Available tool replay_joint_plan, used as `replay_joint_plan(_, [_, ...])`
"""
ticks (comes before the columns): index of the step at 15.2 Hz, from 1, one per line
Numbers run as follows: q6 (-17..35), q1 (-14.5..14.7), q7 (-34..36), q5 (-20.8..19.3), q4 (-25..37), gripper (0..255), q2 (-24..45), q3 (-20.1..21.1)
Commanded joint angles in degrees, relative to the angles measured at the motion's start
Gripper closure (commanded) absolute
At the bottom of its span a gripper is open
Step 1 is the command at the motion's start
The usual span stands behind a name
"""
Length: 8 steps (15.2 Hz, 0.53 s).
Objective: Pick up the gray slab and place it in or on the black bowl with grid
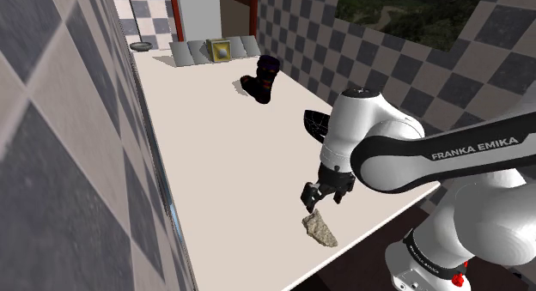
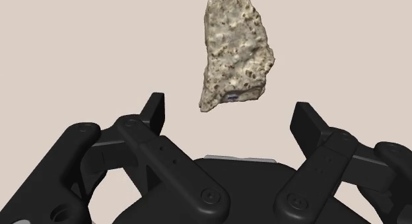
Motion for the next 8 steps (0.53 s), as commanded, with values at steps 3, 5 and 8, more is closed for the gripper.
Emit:
replay_joint_plan(3, [7.2,1.6,1.6,3.2,-0.9,0,6.5,2.7])
replay_joint_plan(5, [9.7,1.7,1.5,3.8,-1.4,0,8.5,3.2])
replay_joint_plan(8, [13.5,1.9,1.2,4.5,-2.0,0,11.7,3.9])
